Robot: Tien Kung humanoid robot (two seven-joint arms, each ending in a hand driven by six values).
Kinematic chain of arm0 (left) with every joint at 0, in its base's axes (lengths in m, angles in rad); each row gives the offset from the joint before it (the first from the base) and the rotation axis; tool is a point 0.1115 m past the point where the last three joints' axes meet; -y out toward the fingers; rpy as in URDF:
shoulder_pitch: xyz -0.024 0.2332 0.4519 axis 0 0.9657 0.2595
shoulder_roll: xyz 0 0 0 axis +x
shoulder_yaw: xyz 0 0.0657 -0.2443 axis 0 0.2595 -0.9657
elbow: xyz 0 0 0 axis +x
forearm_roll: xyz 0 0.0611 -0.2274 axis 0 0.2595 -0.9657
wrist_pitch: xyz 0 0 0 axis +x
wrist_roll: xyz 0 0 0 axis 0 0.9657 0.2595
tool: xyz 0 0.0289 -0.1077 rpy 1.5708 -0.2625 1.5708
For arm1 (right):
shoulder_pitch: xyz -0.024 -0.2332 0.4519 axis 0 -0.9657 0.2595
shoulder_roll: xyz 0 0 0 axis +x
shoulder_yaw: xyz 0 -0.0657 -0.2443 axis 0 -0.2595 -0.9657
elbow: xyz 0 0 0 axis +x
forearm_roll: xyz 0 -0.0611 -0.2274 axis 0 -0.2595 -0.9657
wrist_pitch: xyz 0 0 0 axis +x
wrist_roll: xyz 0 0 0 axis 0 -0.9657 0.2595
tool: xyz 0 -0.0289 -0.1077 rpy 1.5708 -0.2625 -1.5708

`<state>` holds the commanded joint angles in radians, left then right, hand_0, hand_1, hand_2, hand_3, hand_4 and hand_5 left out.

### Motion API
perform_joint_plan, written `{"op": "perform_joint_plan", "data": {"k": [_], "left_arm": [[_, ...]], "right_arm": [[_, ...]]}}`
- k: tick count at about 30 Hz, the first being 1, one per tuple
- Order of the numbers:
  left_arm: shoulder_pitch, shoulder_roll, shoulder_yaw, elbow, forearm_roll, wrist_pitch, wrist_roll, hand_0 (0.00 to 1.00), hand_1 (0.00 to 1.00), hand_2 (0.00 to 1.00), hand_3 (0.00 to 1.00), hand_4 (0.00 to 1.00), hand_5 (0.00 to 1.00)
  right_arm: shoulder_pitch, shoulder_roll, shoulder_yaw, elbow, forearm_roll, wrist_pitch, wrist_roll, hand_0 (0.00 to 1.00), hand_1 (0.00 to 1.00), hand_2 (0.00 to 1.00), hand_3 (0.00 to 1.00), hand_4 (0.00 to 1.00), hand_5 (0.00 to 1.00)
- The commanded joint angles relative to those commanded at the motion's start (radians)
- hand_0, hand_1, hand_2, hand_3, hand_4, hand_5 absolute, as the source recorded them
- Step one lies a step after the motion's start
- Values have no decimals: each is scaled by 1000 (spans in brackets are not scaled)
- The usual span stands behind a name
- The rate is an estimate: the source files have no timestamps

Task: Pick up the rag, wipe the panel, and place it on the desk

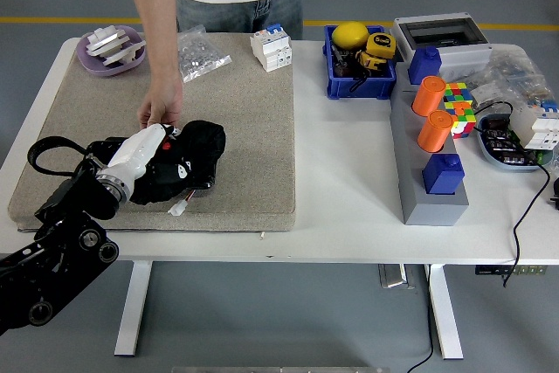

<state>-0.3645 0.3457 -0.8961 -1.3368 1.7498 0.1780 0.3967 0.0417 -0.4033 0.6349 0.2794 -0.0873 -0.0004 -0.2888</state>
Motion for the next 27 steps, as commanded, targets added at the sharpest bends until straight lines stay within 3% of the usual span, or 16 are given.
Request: {"op": "perform_joint_plan", "data": {"k": [11,16,27], "left_arm": [[35,35,-86,15,29,-13,0,234,264,531,472,252,2],[47,65,-112,17,33,-38,4,236,264,532,473,253,2],[77,90,-201,38,56,-74,11,236,264,531,473,255,2]], "right_arm": [[2,-2,5,1,-4,1,1,757,720,717,647,969,481],[1,-3,3,1,-2,1,1,757,720,717,647,970,480],[0,-5,-1,1,1,3,0,758,721,718,647,971,480]]}}
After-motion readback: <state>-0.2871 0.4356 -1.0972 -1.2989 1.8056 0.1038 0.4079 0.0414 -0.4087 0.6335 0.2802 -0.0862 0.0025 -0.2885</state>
